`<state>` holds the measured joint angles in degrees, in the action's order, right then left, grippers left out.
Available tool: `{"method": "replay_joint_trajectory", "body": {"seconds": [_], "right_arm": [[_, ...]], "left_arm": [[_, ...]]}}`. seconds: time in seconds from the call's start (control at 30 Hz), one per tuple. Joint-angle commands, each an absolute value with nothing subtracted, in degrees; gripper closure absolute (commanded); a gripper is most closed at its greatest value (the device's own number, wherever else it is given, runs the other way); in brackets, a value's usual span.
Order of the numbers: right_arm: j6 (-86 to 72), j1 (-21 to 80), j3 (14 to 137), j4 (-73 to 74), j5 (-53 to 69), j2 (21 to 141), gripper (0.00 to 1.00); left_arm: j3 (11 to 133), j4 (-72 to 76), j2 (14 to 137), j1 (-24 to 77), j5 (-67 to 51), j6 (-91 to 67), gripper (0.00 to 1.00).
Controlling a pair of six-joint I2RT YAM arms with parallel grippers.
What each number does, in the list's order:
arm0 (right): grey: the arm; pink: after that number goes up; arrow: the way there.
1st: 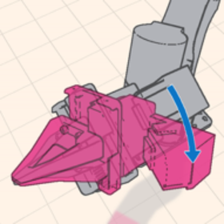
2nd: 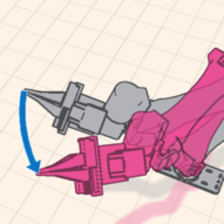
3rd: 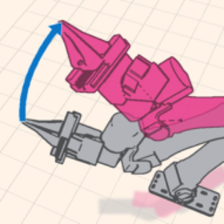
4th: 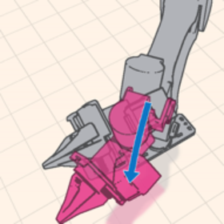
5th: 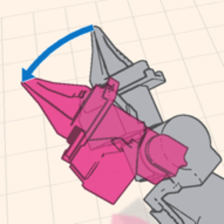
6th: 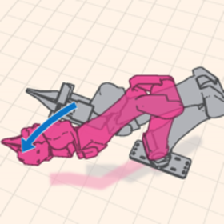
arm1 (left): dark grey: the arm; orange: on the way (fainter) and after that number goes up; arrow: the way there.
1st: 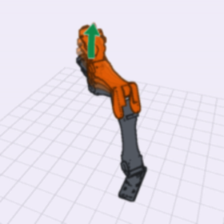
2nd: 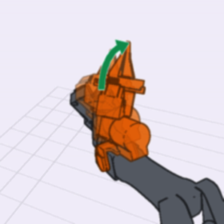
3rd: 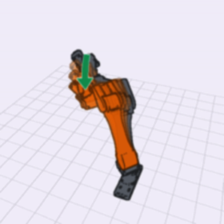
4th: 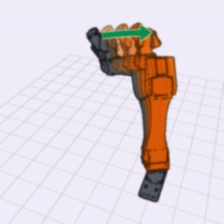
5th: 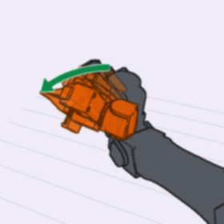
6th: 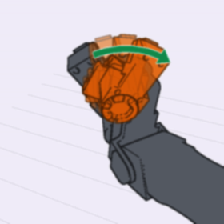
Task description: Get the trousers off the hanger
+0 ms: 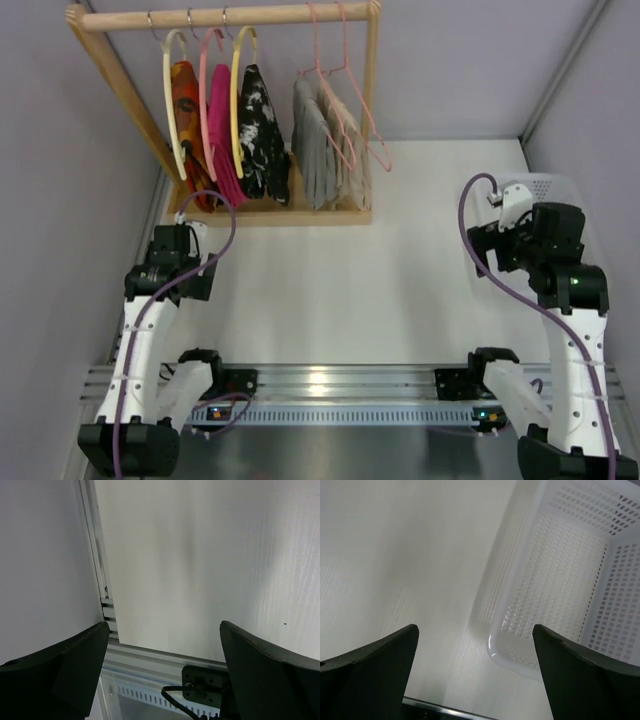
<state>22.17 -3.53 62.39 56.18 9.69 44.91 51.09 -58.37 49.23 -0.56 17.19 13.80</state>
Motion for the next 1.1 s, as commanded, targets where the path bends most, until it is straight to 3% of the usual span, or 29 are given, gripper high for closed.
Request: {"method": "replay_joint_trajectory", "body": {"seconds": [0.0,0.1,0.37,0.53,0.7,0.87,1.07], "right_arm": [[20.0,-3.0,68.6,57.0,13.6,45.3,0.01],[18.7,-3.0,74.4,58.8,16.4,48.3,0.01],[14.7,-3.0,90.5,60.8,25.7,59.0,0.00],[10.5,-3.0,103.8,61.7,35.2,66.6,0.01],[2.4,-3.0,117.4,62.5,47.6,77.2,0.02],[-13.1,-2.6,116.4,46.6,57.3,80.8,0.23],[-30.1,3.3,118.8,32.3,60.6,86.5,0.35]], "left_arm": [[52.3,-59.1,48.3,-1.3,17.1,12.9,0.01],[55.8,-59.6,49.4,-5.7,13.4,13.5,0.01],[73.7,-68.7,65.9,-43.2,-22.2,19.3,0.01],[79.2,-68.6,66.7,-44.3,-25.0,22.1,0.02],[83.6,-68.6,59.6,-44.3,-32.2,26.4,0.01],[85.8,-68.0,54.5,-44.3,-37.5,25.0,0.01],[88.2,-68.1,53.9,-44.3,-42.1,22.1,0.01]]}}
